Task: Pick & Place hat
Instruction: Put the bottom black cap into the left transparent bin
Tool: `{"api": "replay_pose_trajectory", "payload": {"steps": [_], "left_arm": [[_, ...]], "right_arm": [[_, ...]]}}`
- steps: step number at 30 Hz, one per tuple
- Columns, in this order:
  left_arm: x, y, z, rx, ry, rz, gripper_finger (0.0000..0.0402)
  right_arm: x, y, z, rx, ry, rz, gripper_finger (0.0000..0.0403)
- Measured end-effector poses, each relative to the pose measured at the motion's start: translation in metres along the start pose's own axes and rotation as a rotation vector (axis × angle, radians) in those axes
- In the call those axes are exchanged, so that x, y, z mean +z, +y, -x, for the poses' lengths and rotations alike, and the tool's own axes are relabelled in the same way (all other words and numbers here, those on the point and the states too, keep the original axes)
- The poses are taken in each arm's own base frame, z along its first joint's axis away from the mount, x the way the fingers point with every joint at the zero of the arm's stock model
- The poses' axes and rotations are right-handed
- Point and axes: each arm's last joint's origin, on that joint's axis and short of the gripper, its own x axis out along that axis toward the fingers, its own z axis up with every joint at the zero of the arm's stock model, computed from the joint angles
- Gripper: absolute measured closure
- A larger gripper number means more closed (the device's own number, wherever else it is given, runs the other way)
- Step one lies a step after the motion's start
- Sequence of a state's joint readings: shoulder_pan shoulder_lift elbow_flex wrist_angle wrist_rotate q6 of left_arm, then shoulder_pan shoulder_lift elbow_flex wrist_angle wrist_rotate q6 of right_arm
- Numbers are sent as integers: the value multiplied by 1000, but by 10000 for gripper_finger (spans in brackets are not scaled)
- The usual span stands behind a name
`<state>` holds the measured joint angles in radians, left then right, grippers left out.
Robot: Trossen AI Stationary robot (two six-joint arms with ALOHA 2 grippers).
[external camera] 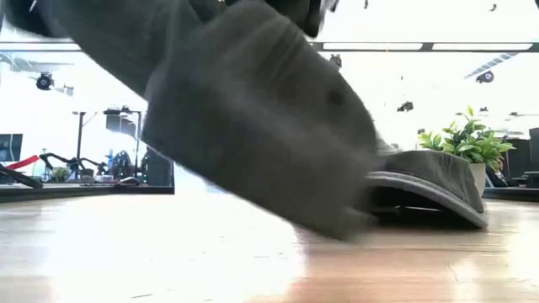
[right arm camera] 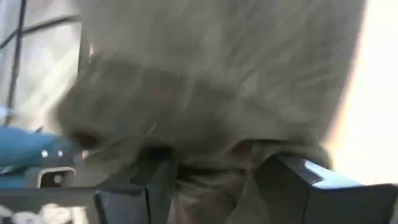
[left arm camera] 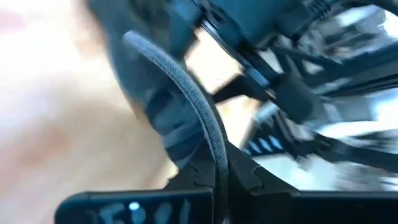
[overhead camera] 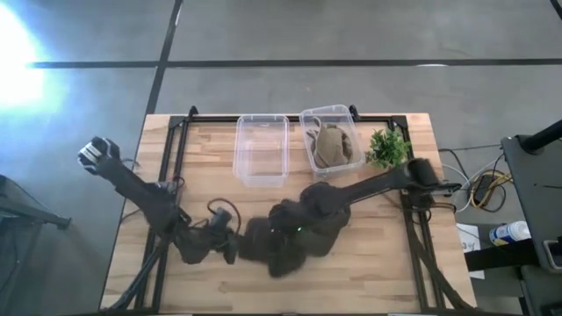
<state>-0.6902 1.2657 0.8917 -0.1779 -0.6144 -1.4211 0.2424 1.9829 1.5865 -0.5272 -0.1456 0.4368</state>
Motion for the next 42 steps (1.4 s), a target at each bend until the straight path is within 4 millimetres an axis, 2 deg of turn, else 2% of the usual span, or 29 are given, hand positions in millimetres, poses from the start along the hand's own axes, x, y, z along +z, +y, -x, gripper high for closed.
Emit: {"api": "replay_pose_trajectory", "payload": {"steps": [5,10,13,16,19,22,25,31,34,38,42], "left_arm": [[46,-42,48,165,-213,-172,397],[94,-86,90,264,-546,-428,397],[119,-97,98,371,-669,-531,397],[144,-93,92,455,-677,-544,397],[166,-72,74,530,-556,-487,397],[186,-36,50,619,-358,-374,397],[206,-1,31,634,-169,-272,397],[248,56,13,576,-120,-128,386],[255,80,7,547,-83,-67,362],[251,92,6,581,-49,-36,322],[250,79,16,563,-44,-65,281]], "right_arm": [[8,8,76,-167,-174,14,211],[6,16,159,-457,-479,-26,211],[3,15,195,-565,-606,-65,211],[0,11,213,-566,-640,-101,211],[-3,6,215,-587,-611,-122,211],[-8,3,210,-612,-556,-142,211],[-12,0,199,-640,-497,-165,211],[-15,-3,173,-595,-377,-205,211],[-18,-3,159,-511,-290,-223,211],[-30,-1,141,-410,-149,-254,211],[-54,1,120,-406,-30,-274,211]]}}
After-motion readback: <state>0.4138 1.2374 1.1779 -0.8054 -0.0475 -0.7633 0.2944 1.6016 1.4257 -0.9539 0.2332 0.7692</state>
